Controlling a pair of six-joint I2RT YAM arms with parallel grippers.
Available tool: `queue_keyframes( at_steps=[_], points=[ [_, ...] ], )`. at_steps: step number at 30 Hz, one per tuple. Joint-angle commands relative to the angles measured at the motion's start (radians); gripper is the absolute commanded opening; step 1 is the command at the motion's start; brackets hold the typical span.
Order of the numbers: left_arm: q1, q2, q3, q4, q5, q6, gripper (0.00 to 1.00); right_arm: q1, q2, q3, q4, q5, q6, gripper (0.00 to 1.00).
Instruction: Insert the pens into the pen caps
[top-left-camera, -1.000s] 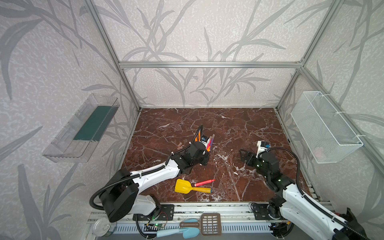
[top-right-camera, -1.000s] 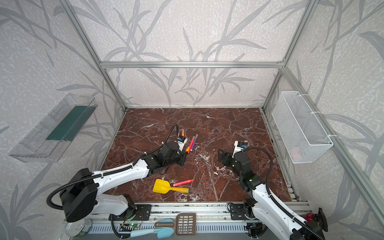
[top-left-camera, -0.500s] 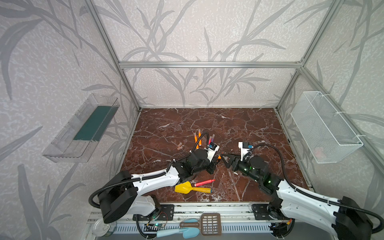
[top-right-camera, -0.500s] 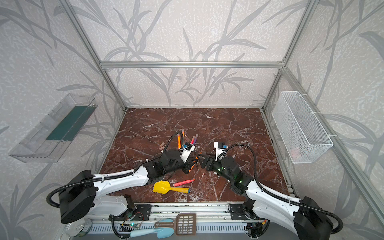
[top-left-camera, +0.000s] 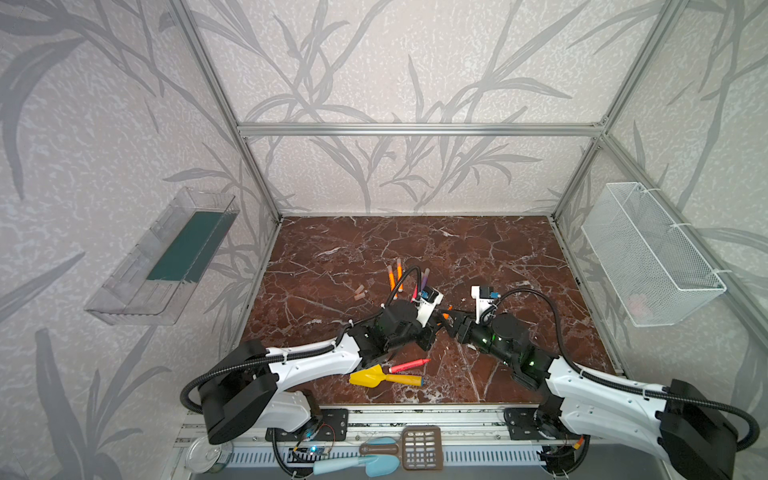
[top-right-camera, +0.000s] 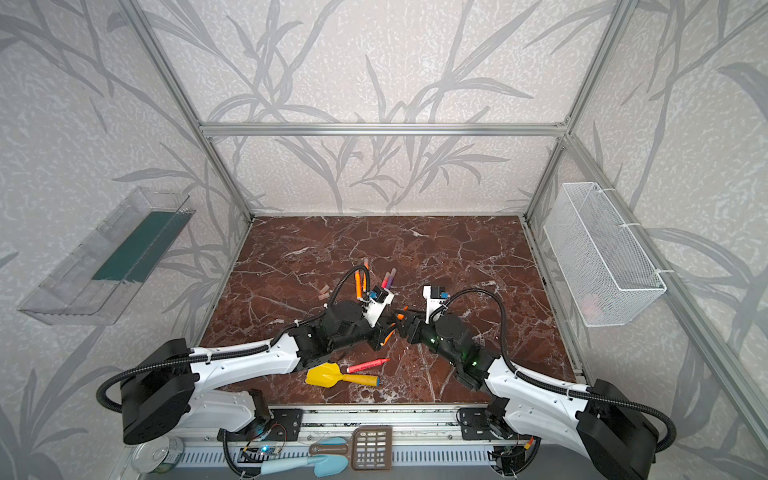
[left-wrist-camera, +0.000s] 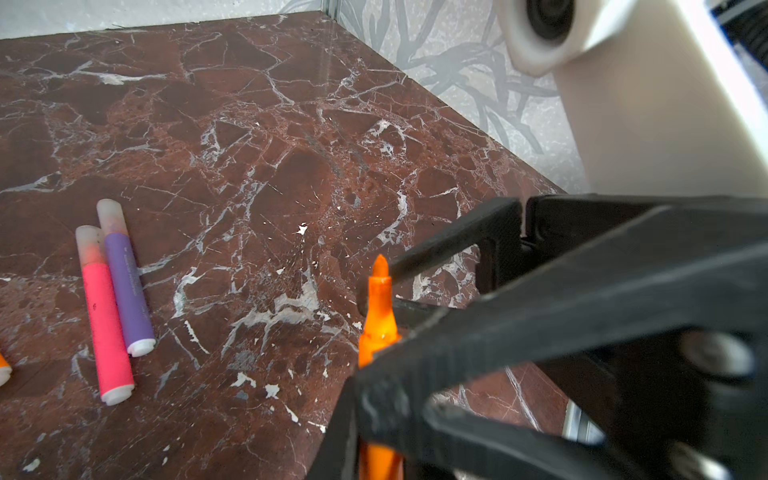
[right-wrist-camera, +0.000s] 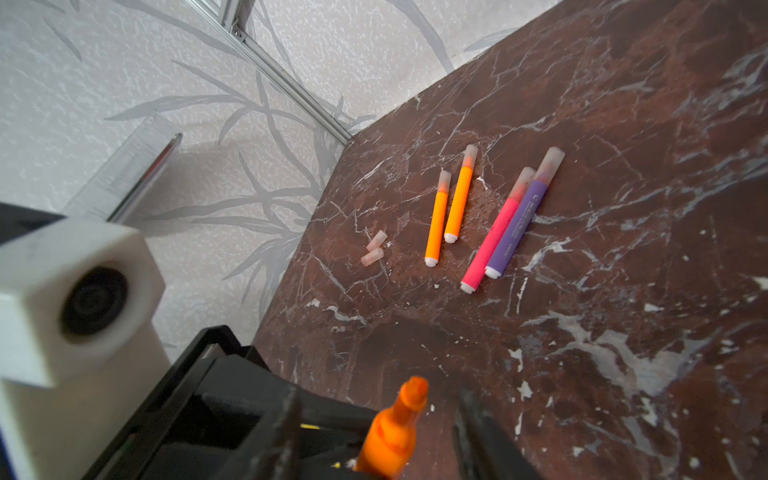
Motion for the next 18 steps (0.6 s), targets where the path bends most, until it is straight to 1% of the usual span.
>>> queue_keyframes(
  at_steps=[1,5,8,13,16,18],
  points=[
    [-0.006,-0.008,-0.014,0.038,-0.014,0.014,0.00,0.007,0.030,0.033,0.044,-0.005,0.023,0.42],
    [-0.007,-0.006,-0.018,0.045,-0.035,0.015,0.00,0.015,0.051,0.037,0.061,-0.015,0.045,0.35],
    [-0.008,-0.003,-0.025,0.061,-0.040,0.012,0.00,0.026,0.055,0.040,0.060,0.003,0.048,0.30],
    [-0.007,-0.006,-0.029,0.070,-0.035,0.010,0.00,0.027,0.065,0.038,0.058,0.023,0.063,0.15],
    [-0.007,-0.013,-0.039,0.081,-0.034,0.009,0.04,0.029,0.066,0.037,0.059,0.026,0.069,0.09],
    [-0.008,-0.018,-0.045,0.084,-0.030,0.008,0.09,0.029,0.066,0.037,0.056,0.034,0.070,0.06]
  ],
)
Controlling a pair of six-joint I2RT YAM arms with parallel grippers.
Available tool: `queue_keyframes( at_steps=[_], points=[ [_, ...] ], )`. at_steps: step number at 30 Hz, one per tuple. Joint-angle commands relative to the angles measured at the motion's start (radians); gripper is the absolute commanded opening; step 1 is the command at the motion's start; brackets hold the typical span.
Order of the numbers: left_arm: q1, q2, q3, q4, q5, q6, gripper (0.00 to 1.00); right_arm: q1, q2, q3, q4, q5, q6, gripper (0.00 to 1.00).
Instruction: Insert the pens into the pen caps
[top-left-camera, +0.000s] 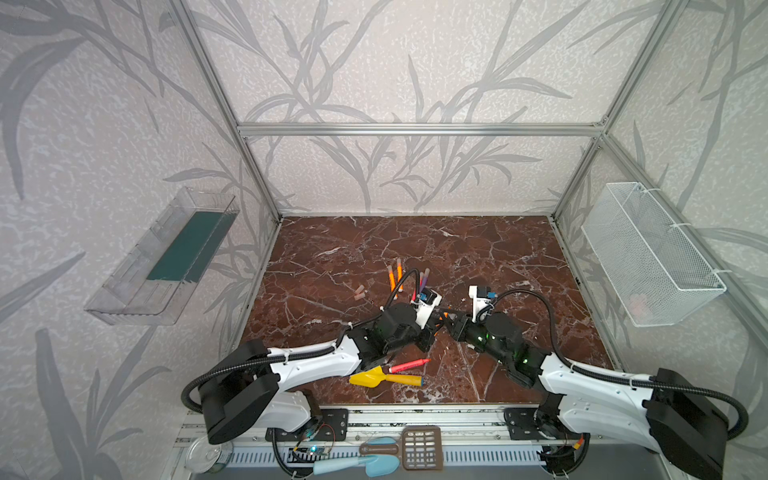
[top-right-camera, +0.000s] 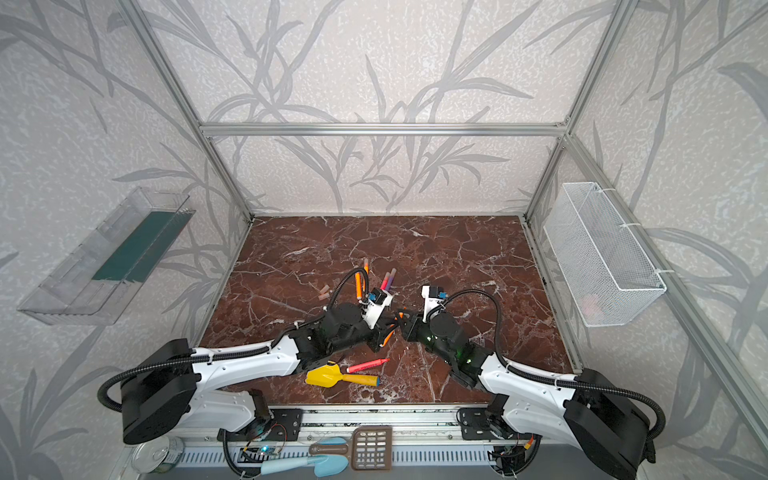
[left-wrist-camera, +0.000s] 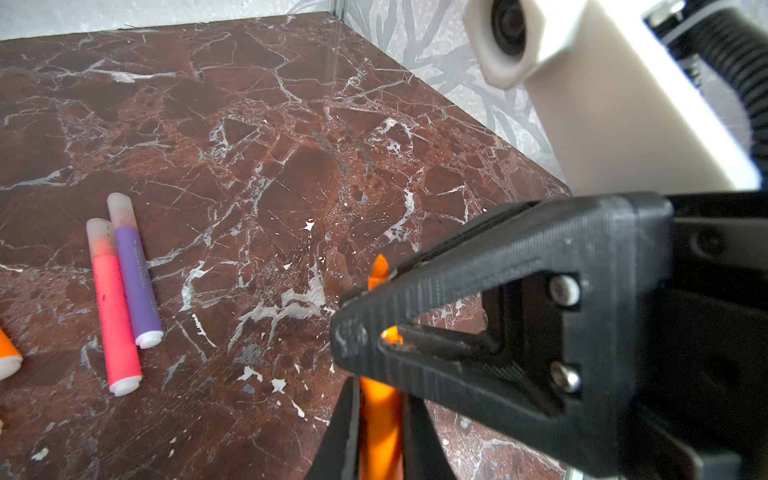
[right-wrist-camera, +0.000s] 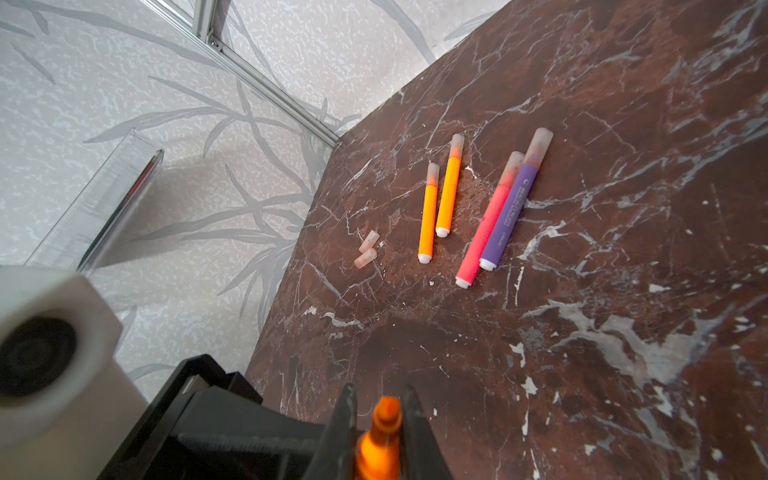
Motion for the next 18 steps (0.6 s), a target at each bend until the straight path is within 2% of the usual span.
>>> queue_keyframes(
  at_steps=[1,7,10,15,18],
  points=[
    [-0.004,-0.019,-0.016,0.043,-0.002,0.007,0.13,0.013,0.000,0.024,0.022,0.010,0.004,0.06],
    [-0.004,-0.024,-0.048,0.064,-0.005,0.008,0.33,0.013,-0.038,0.023,-0.006,0.044,-0.005,0.02],
    [-0.004,-0.011,-0.054,0.070,0.000,0.009,0.39,0.013,-0.049,0.020,-0.005,0.048,-0.004,0.01],
    [-0.004,0.007,-0.064,0.093,0.009,0.008,0.40,0.013,-0.050,0.019,-0.002,0.049,0.000,0.01],
    [-0.004,0.010,-0.071,0.111,0.017,0.009,0.36,0.016,-0.038,0.020,0.009,0.044,0.005,0.00]
  ],
)
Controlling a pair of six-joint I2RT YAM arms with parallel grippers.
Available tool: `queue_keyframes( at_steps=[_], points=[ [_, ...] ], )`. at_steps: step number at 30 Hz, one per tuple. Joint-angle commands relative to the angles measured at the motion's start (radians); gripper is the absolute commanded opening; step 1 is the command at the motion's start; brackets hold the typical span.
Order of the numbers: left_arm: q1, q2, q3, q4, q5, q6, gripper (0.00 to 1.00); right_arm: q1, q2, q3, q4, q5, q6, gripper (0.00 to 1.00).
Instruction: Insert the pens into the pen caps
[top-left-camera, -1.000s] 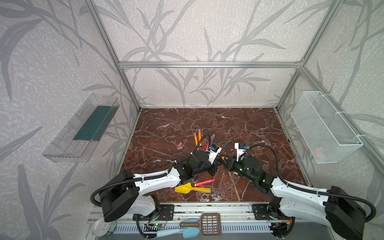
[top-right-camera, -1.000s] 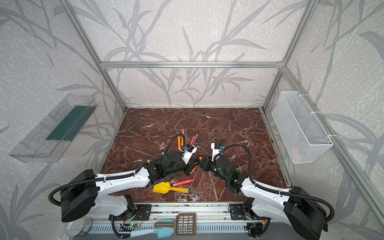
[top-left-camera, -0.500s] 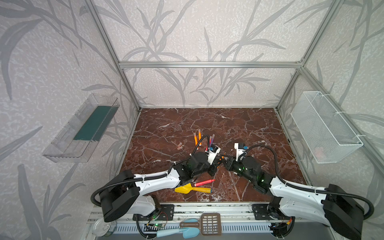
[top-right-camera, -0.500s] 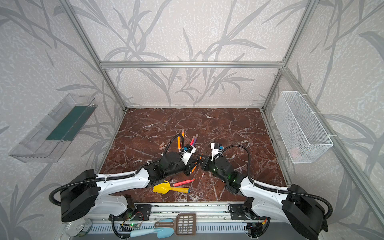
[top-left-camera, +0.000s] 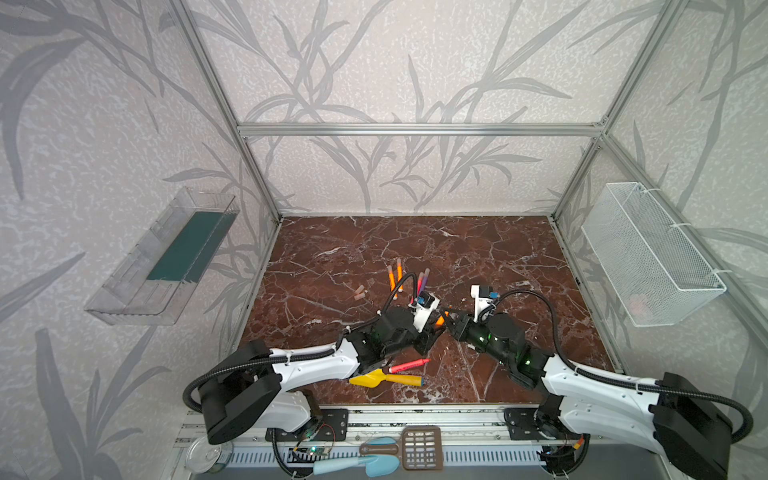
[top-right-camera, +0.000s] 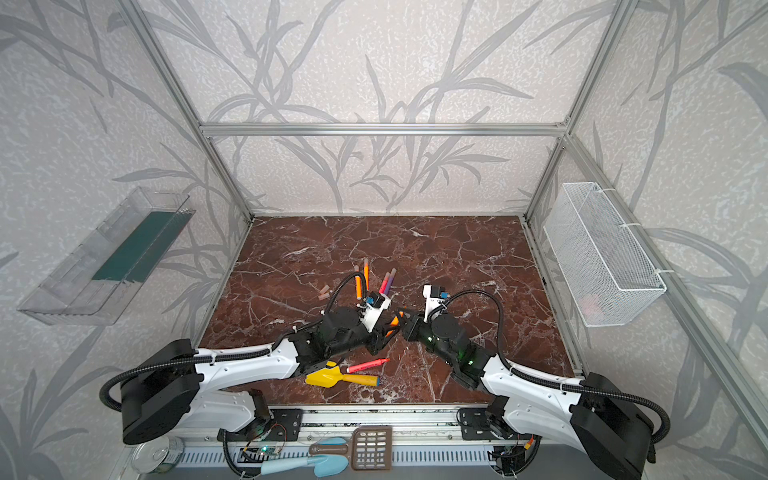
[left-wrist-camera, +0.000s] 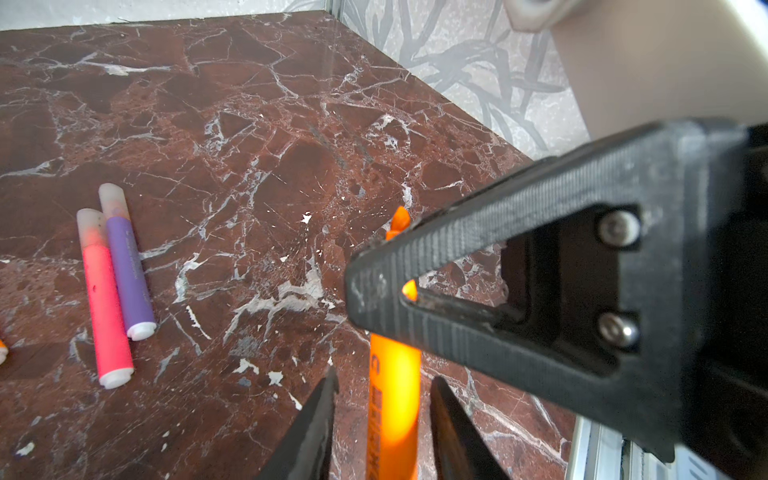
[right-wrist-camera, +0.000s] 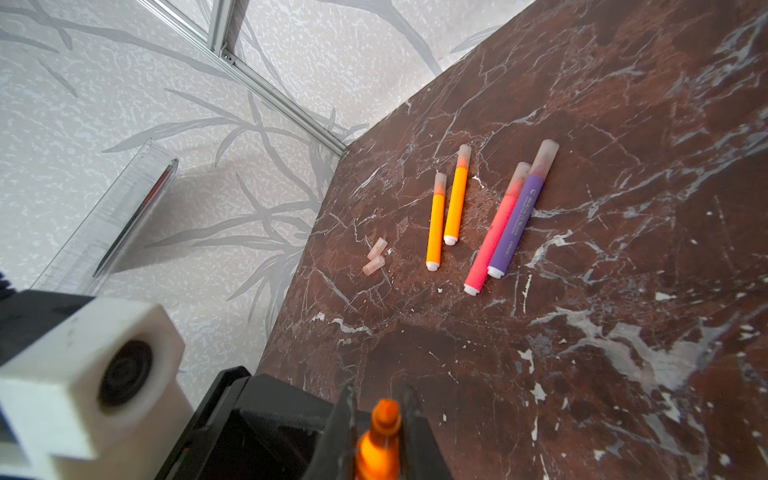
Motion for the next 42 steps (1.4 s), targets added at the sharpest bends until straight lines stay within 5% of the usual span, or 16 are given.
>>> queue_keyframes(
  at_steps=[1,16,18,20,22,25,29,34,42],
  points=[
    [-0.003,0.013,-0.019,0.045,0.014,0.007,0.36,0.009,0.001,0.020,0.021,0.016,0.005,0.00],
    [-0.003,0.021,-0.062,0.076,0.001,0.010,0.39,0.012,0.000,0.030,0.022,0.039,-0.001,0.00],
    [-0.003,0.021,-0.066,0.076,-0.005,0.010,0.33,0.012,0.006,0.034,0.022,0.039,-0.001,0.00],
    [-0.003,0.019,-0.067,0.076,-0.015,0.009,0.14,0.013,0.012,0.040,0.022,0.036,-0.004,0.01],
    [-0.004,0.012,-0.068,0.070,-0.045,-0.001,0.00,0.014,0.019,0.047,0.021,0.038,-0.012,0.11],
    [0.008,-0.007,-0.069,0.028,-0.167,-0.040,0.00,0.015,0.026,0.069,-0.005,0.042,-0.036,0.39],
    [0.115,-0.118,-0.105,-0.090,-0.295,-0.170,0.00,0.015,0.032,0.108,-0.069,0.061,-0.081,0.57],
    [0.353,-0.401,-0.203,-0.296,-0.368,-0.309,0.00,0.015,0.062,0.138,-0.111,0.086,-0.116,0.60],
    [0.583,-0.737,-0.246,-0.606,-0.420,-0.365,0.00,0.030,0.232,0.320,-0.249,0.093,-0.182,0.63]
  ],
)
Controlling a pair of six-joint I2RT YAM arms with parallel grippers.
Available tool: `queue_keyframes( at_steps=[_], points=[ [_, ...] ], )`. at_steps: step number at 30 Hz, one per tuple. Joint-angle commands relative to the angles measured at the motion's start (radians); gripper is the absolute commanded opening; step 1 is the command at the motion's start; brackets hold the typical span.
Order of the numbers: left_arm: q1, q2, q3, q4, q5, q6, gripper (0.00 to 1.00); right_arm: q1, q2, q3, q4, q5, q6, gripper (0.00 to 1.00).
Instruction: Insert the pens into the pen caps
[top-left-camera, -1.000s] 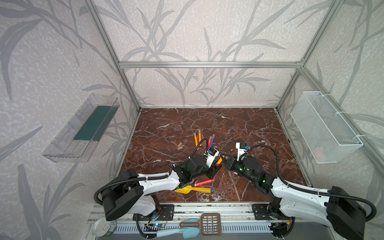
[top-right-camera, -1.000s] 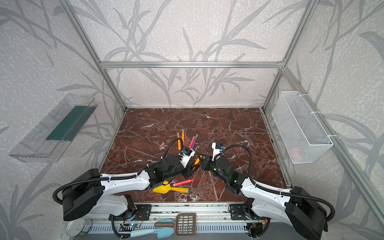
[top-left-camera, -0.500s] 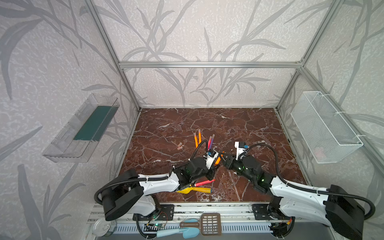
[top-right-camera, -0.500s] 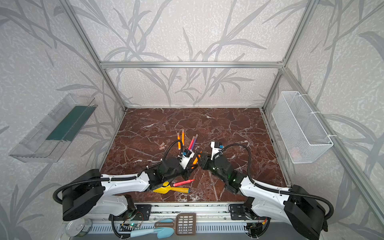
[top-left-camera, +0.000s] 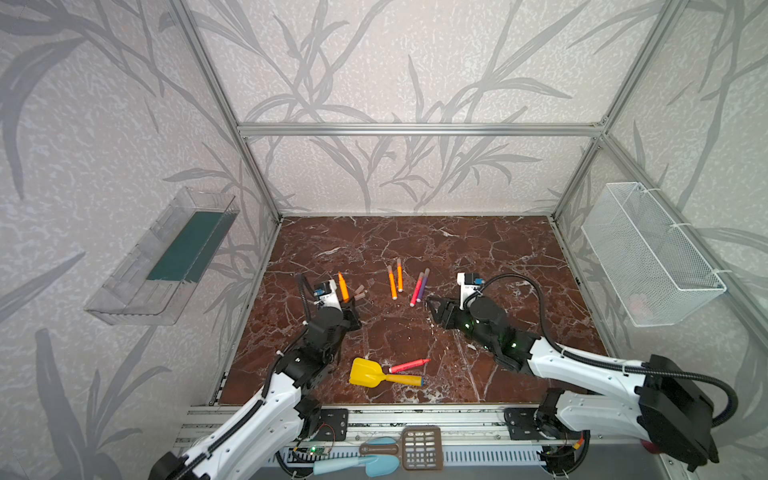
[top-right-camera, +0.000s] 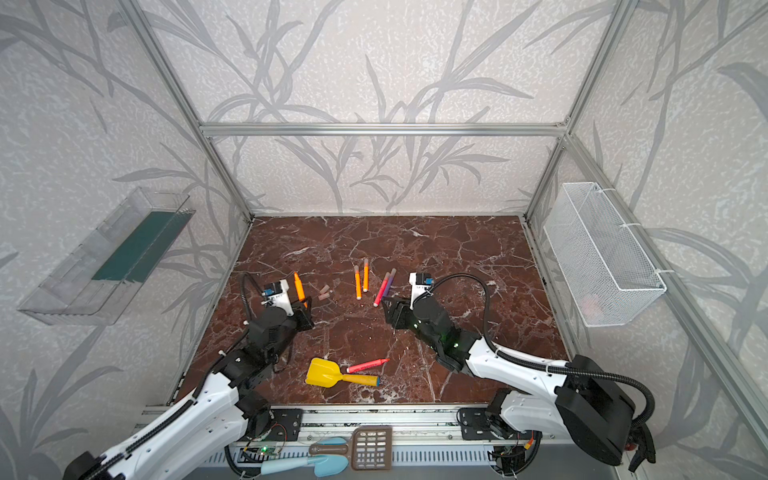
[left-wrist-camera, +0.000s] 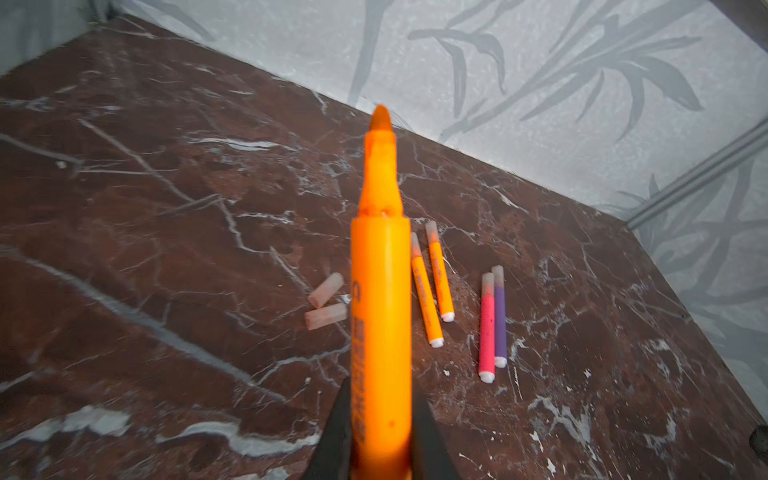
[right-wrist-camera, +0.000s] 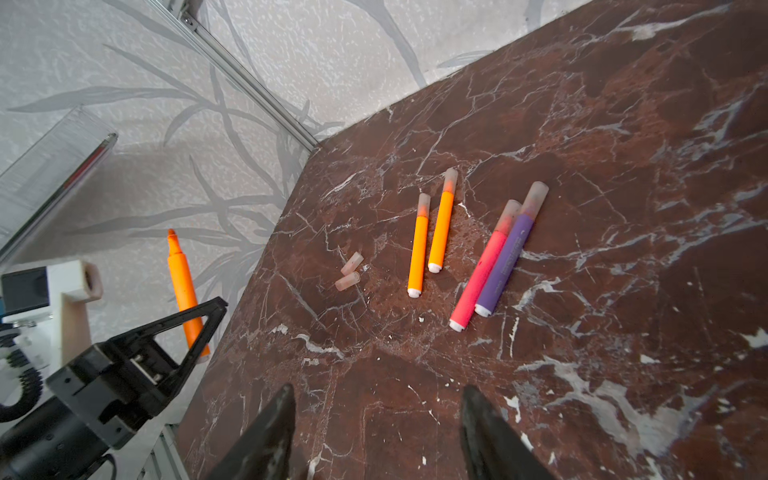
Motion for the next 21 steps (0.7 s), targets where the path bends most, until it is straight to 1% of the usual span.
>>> queue_keyframes(
  at_steps=[1,3,5,7,9,12,13,16,21],
  points=[
    [0.095,-0.053,-0.016,-0.181,-0.026,-0.056,0.00,0.023,0.077,0.092,-0.076,0.025,-0.052,0.64],
    [0.173,-0.060,-0.016,-0.200,0.017,-0.057,0.00,0.045,0.154,0.170,-0.118,0.036,-0.074,0.65],
    [0.246,-0.054,-0.018,-0.198,0.088,-0.060,0.00,0.066,0.253,0.285,-0.191,0.035,-0.094,0.65],
    [0.275,-0.048,-0.020,-0.178,0.144,-0.060,0.00,0.086,0.361,0.404,-0.259,0.031,-0.112,0.65],
    [0.281,-0.046,-0.016,-0.178,0.152,-0.060,0.00,0.109,0.466,0.535,-0.338,0.048,-0.132,0.65],
    [0.284,-0.049,-0.007,-0.179,0.166,-0.063,0.00,0.129,0.668,0.756,-0.477,0.087,-0.136,0.65],
    [0.286,-0.052,-0.005,-0.179,0.178,-0.065,0.00,0.162,0.731,0.831,-0.522,0.101,-0.166,0.65],
    [0.288,-0.051,-0.001,-0.175,0.202,-0.072,0.00,0.178,0.894,1.033,-0.634,0.124,-0.168,0.65],
    [0.291,-0.049,-0.003,-0.169,0.232,-0.063,0.00,0.188,1.082,1.254,-0.742,0.173,-0.150,0.65]
  ],
)
